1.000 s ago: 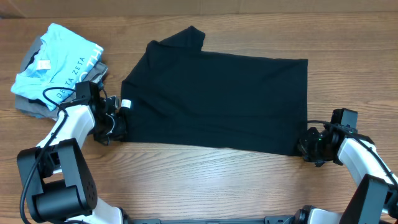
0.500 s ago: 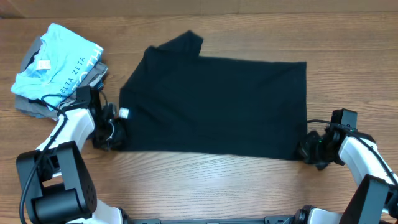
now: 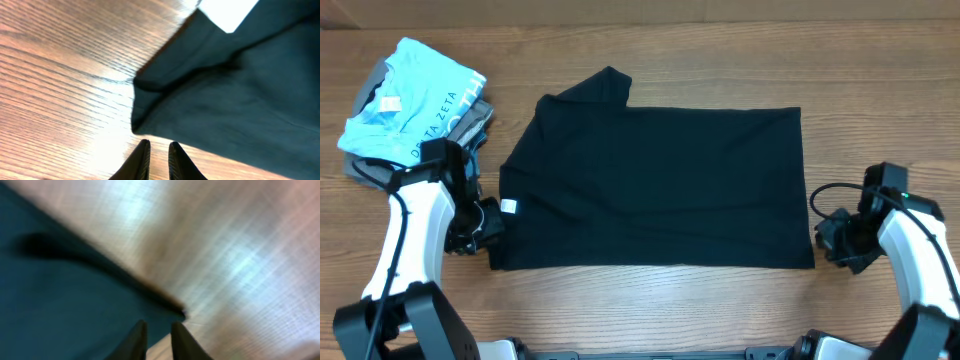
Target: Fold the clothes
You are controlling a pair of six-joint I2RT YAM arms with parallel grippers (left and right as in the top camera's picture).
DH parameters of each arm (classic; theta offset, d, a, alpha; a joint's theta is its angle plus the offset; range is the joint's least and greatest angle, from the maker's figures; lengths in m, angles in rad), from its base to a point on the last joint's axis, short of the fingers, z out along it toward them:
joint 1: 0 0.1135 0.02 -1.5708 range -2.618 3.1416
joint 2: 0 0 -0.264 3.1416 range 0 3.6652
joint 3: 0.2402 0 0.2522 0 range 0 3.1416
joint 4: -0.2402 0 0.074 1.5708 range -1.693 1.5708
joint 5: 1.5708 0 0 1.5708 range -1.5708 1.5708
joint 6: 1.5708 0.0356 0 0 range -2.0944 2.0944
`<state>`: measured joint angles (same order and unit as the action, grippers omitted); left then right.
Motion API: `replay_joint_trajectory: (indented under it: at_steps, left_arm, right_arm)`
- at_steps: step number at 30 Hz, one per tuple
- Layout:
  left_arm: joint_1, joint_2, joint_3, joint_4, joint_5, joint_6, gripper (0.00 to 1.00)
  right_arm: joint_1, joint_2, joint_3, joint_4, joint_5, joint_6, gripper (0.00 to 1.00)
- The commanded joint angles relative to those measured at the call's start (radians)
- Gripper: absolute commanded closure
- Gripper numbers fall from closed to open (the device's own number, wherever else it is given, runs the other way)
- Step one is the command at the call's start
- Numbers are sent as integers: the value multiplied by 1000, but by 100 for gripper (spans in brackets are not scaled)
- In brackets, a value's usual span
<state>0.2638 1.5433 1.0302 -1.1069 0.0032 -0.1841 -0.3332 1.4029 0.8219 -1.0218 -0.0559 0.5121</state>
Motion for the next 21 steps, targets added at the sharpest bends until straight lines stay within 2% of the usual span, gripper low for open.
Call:
replay_joint_trajectory:
  at_steps: [1,5,7,13,15,16,18,21]
  left_arm:
    - [1,-42,79,-3,158,69,82]
    - [-40,-47,114,109,469,203,80]
    - [-89,-42,114,186,518,214,80]
    - [-301,34,113,358,410,214,80]
    - [-371,90,113,411,373,212,75]
    - [-414,140,113,436,305,185,75]
    - [-440,193,113,454,230,132,75]
    - [-457,258,113,488,233,121,75]
  right_arm:
    - [-3,-93,90,4,-180,-187,75]
    - [-3,-129,101,8,-230,-195,70]
    - [-3,-128,100,11,-230,-195,70]
    - [-3,-127,100,13,-230,-195,68]
    - [-3,-127,100,13,-230,-195,68]
    - [-3,-127,100,13,-230,-195,68]
    - [-3,-127,100,11,-230,-195,68]
    - [-3,-127,100,2,-230,-196,68]
